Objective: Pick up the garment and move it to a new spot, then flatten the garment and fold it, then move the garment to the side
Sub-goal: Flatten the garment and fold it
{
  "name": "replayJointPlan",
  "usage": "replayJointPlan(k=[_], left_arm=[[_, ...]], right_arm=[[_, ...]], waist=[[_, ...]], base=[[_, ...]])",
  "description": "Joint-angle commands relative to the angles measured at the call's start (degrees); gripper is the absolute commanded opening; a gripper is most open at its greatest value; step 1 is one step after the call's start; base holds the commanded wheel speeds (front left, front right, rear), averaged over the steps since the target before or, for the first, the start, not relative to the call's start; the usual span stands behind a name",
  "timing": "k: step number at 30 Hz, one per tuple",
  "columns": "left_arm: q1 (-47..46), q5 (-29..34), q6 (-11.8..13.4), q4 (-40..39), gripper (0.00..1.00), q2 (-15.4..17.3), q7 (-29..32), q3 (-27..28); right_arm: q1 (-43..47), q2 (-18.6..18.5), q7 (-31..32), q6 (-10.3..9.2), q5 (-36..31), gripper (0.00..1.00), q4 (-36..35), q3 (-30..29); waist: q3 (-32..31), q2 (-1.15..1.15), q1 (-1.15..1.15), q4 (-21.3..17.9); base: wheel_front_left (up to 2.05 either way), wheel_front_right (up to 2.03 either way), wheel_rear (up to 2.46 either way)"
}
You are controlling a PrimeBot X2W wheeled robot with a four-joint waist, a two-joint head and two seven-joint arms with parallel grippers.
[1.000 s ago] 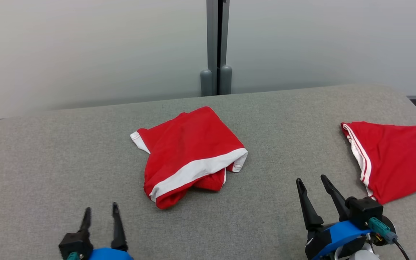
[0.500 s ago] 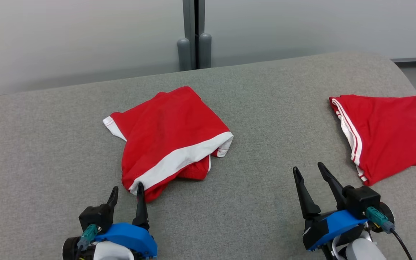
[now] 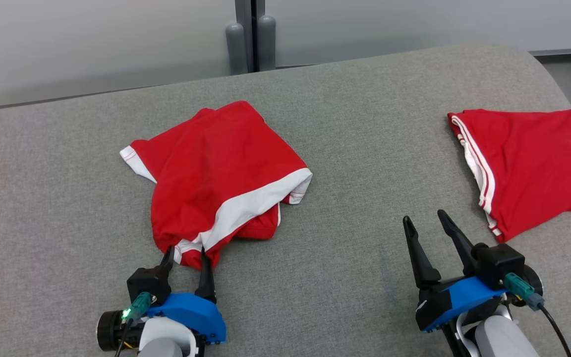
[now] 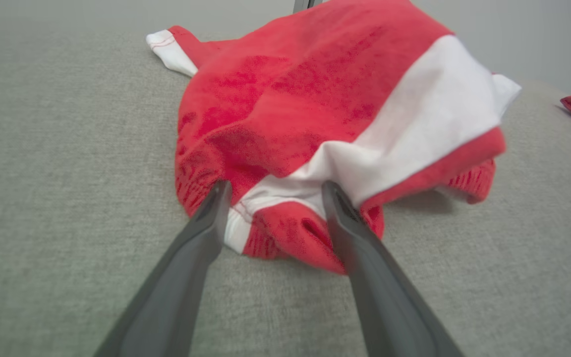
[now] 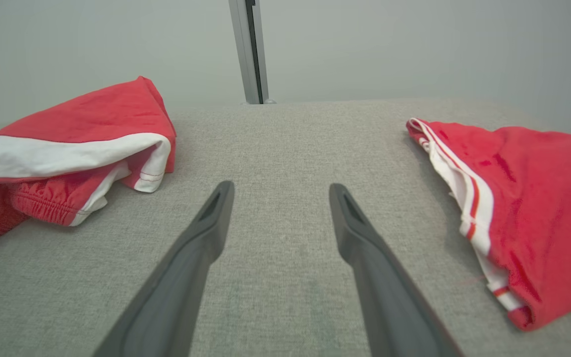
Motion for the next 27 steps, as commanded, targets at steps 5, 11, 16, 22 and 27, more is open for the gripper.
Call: replayJointPlan(k=[5, 11, 16, 22, 27], left_arm=[[-1.8, 0.2, 0.5, 0.8, 1.00, 0.1, 0.2, -1.3], [-2.8, 0.3, 1.4, 3.1, 1.00, 0.0, 0.2, -2.9], [-3.2, -0.5, 1.9, 6.9, 0.42, 0.1, 0.6, -3.5], [-3.2, 2.2, 2.5, 6.4, 0.00, 0.0, 0.3, -2.6], [-2.4, 6.8, 3.3, 2.3, 0.00, 0.3, 0.1, -0.6]], right_arm=[[-1.2, -0.1, 0.0, 0.00, 0.2, 1.00, -0.1, 0.0], [-2.2, -0.1, 0.0, 0.00, 0.5, 1.00, 0.1, 0.2], [-2.4, -0.1, 0.0, 0.00, 0.5, 1.00, 0.1, 0.2], [-2.0, -0.1, 0.0, 0.00, 0.8, 1.00, 0.4, -0.5], [-1.3, -0.1, 0.0, 0.00, 0.4, 1.00, 1.2, -1.0]], waist=[[1.1, -0.01, 0.00, 0.3], [2.0, -0.01, 0.00, 0.5], [2.6, -0.01, 0.00, 0.7], [1.9, -0.01, 0.00, 2.5], [0.6, -0.01, 0.00, 6.4]], base=[[0.00, 0.00, 0.00], [0.00, 0.00, 0.00], [0.00, 0.00, 0.00], [0.00, 0.00, 0.00], [0.00, 0.00, 0.00]])
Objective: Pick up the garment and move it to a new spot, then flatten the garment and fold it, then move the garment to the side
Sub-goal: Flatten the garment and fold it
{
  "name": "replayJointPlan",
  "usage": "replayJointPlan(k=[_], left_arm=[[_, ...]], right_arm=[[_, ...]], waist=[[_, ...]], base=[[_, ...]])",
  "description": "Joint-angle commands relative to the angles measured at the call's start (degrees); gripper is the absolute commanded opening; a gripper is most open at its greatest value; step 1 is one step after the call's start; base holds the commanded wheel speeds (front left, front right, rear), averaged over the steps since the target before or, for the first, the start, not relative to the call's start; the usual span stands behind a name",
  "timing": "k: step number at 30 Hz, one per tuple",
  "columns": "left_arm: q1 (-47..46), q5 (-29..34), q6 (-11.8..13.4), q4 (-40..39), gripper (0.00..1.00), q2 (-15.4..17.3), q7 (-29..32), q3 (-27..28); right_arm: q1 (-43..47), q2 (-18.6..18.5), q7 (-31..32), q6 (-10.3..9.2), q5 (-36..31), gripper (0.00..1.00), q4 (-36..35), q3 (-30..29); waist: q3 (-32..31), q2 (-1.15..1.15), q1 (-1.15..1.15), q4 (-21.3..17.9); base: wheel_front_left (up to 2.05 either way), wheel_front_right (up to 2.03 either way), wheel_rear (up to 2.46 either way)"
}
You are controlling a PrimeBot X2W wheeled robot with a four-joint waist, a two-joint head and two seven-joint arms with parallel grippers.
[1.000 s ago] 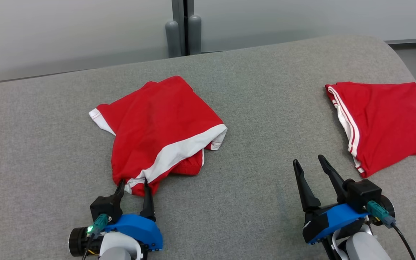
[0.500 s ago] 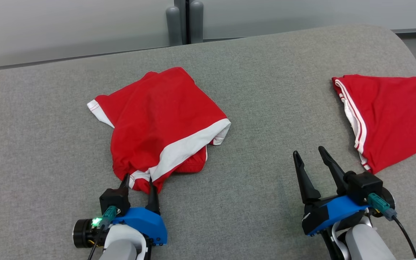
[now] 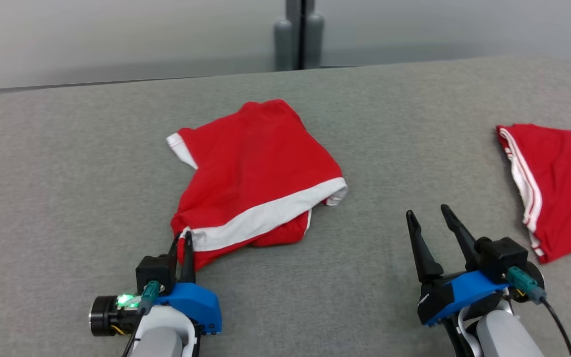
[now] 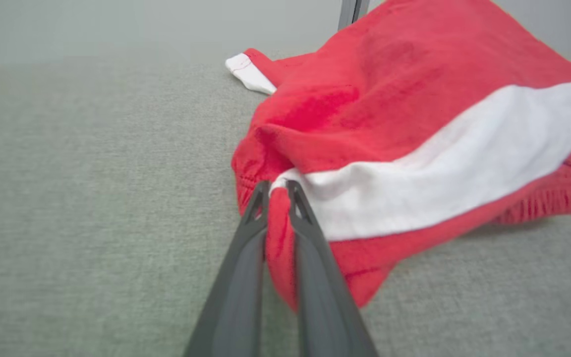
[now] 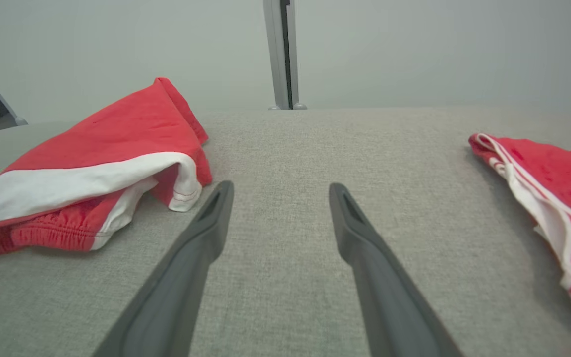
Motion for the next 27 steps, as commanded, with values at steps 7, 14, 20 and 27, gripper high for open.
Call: replayJointPlan(k=[7, 14, 20, 27], left_arm=[[2.8, 5.3, 0.0, -5.0, 0.63, 1.3, 0.0, 3.2], [3.4, 6.6, -0.1, -7.4, 1.00, 0.5, 0.0, 5.3], [4.0, 7.0, -0.5, -9.9, 1.00, 0.1, 0.0, 5.1], [3.8, 6.0, -0.6, -12.1, 1.00, 0.0, 0.0, 4.7]], right_arm=[[0.2, -0.1, 0.0, 0.00, -1.5, 1.00, 2.9, 2.7], [-2.1, -0.1, 0.0, 0.00, -6.0, 1.00, 6.6, 2.9], [-4.8, -0.1, 0.0, 0.00, -11.3, 1.00, 9.7, 0.2], [-8.4, -0.1, 0.0, 0.00, -15.9, 0.79, 13.0, -2.0]], waist=[[-0.7, 0.00, 0.00, 5.4], [1.0, 0.00, 0.00, 9.0], [2.9, 0.00, 0.00, 12.7], [4.2, 0.00, 0.00, 15.8]], base=[[0.00, 0.00, 0.00], [0.00, 0.00, 0.00], [0.00, 0.00, 0.00], [0.00, 0.00, 0.00]])
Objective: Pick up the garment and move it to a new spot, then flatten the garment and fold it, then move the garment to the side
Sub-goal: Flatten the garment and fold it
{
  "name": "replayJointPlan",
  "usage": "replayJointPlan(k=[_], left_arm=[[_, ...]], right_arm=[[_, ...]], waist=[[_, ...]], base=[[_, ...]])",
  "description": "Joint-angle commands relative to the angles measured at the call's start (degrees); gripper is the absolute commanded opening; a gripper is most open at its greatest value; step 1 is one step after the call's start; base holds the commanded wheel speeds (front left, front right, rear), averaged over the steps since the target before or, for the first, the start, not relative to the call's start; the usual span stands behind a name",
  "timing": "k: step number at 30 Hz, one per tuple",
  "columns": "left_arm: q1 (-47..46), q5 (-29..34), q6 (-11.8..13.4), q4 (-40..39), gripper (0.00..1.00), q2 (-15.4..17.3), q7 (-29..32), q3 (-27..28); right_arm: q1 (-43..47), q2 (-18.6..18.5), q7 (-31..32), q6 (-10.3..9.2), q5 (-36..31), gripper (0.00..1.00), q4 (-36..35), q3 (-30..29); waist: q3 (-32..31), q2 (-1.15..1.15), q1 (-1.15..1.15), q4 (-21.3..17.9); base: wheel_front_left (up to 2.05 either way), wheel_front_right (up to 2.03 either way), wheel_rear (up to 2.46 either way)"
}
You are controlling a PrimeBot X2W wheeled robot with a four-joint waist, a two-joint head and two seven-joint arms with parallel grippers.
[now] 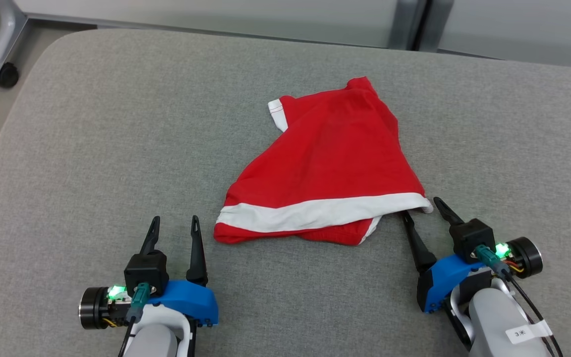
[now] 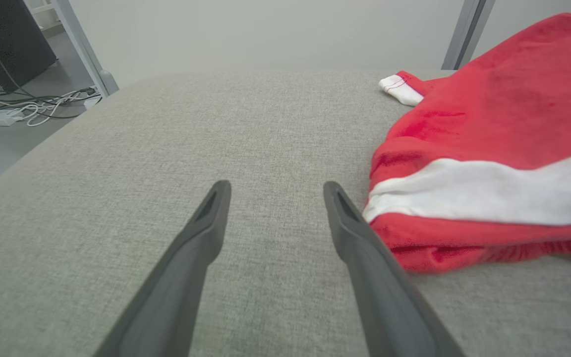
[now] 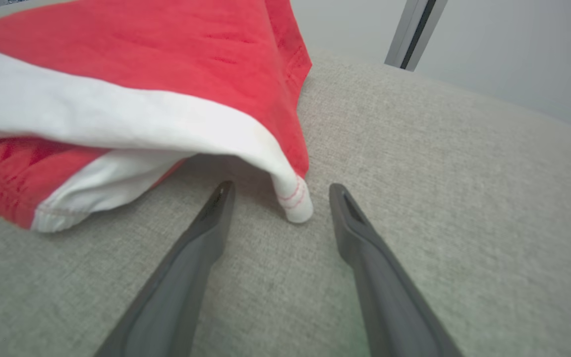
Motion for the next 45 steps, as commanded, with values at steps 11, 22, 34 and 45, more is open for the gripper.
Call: replayJointPlan(k=[11, 22, 34, 45], left_arm=[[1.1, -0.4, -0.3, -1.8, 1.00, -0.1, 0.0, 0.7], [3.1, -1.2, -0.4, -0.7, 1.00, -0.1, 0.0, 1.4], [6.5, -0.6, -0.4, -1.5, 1.00, -0.1, 0.0, 4.6], [8.8, 1.6, -1.1, -4.5, 1.00, -0.1, 0.0, 6.0]], right_arm=[[0.8, -1.7, 0.0, 0.00, -8.3, 0.00, -3.0, -4.7], [10.0, -3.0, 0.0, 0.00, -13.4, 0.00, -7.2, -4.3], [14.4, -0.5, 0.0, 0.00, -11.1, 1.00, -7.2, -12.6], [11.2, -0.2, 0.0, 0.00, 7.0, 1.00, -14.6, -8.5]], waist=[[-1.3, 0.00, 0.00, -2.9], [-5.6, 0.00, 0.00, -9.5], [-9.6, 0.00, 0.00, -12.0], [-11.8, 0.00, 0.00, -12.8]], base=[[0.00, 0.00, 0.00], [0.00, 0.00, 0.00], [0.00, 0.00, 0.00], [0.00, 0.00, 0.00]])
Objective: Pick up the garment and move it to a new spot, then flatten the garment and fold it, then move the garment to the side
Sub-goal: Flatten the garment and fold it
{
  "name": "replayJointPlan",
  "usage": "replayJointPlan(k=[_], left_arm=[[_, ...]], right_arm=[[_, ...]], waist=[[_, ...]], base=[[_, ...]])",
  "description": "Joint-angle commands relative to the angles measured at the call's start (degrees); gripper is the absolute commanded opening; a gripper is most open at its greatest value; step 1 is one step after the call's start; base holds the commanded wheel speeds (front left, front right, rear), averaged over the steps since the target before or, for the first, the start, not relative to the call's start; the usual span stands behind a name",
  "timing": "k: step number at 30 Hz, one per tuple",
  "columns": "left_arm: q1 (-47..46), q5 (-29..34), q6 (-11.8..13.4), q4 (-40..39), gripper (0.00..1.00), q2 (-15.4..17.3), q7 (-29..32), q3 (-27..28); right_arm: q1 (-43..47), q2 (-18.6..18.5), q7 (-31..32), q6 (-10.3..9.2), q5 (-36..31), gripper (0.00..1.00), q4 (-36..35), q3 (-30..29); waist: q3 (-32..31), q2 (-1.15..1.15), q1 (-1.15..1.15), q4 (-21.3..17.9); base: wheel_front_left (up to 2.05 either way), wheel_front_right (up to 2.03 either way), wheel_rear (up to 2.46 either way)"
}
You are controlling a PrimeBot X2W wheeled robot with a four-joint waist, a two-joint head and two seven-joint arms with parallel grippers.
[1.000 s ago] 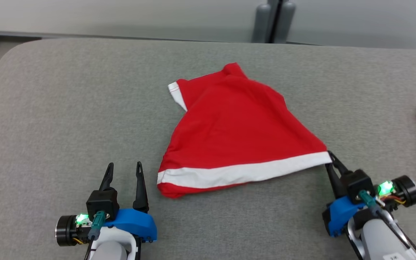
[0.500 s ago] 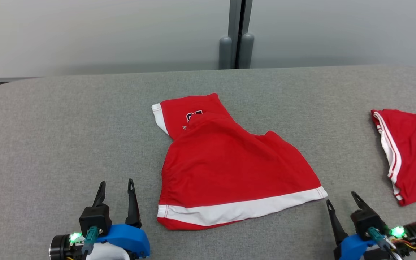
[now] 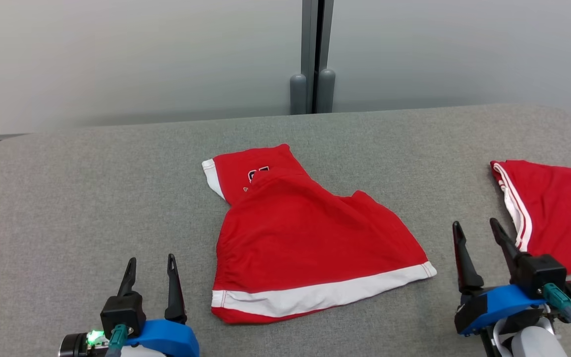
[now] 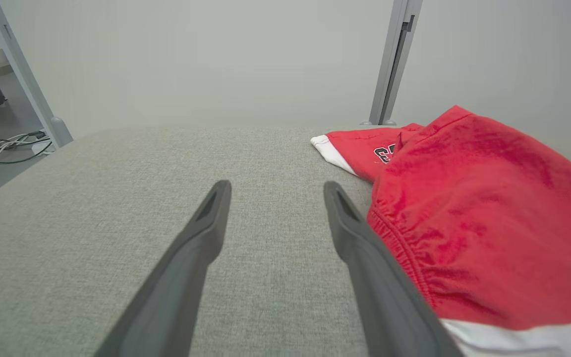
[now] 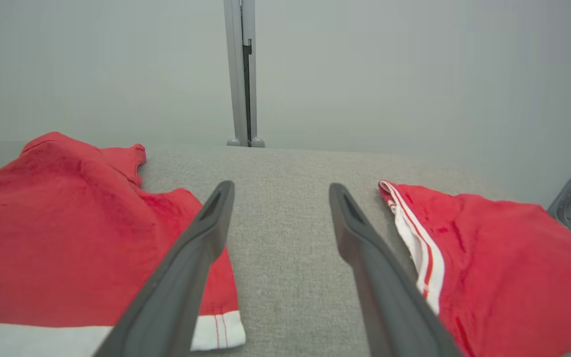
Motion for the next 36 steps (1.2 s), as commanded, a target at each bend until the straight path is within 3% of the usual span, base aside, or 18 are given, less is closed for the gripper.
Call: replayJointPlan(k=[1, 12, 27, 36], left_arm=[[0.4, 0.5, -0.3, -0.1, 1.00, 0.0, 0.0, 0.2], [2.6, -1.4, -3.7, 3.2, 1.00, 0.0, 0.0, -1.3], [0.3, -16.1, -12.6, 8.8, 1.00, 0.0, 0.0, -8.0], [-2.8, -22.9, -13.7, 13.4, 1.00, 0.0, 0.0, -12.3]], right_arm=[[-0.4, -0.1, 0.0, 0.00, 1.5, 1.00, -0.2, 0.7], [1.6, -0.1, 0.0, 0.00, 6.6, 1.00, 4.6, 8.9], [2.1, -0.1, 0.0, 0.00, 6.1, 1.00, 6.8, 10.0], [0.8, -0.1, 0.0, 0.00, 5.7, 1.00, 7.2, 10.3]], waist=[[-0.5, 0.00, 0.00, -0.1], [-3.4, 0.00, 0.00, 0.1], [-2.4, 0.00, 0.00, -0.1], [-0.8, 0.00, 0.00, -0.6]], base=[[0.00, 0.00, 0.00], [0.00, 0.00, 0.00], [0.00, 0.00, 0.00], [0.00, 0.00, 0.00]])
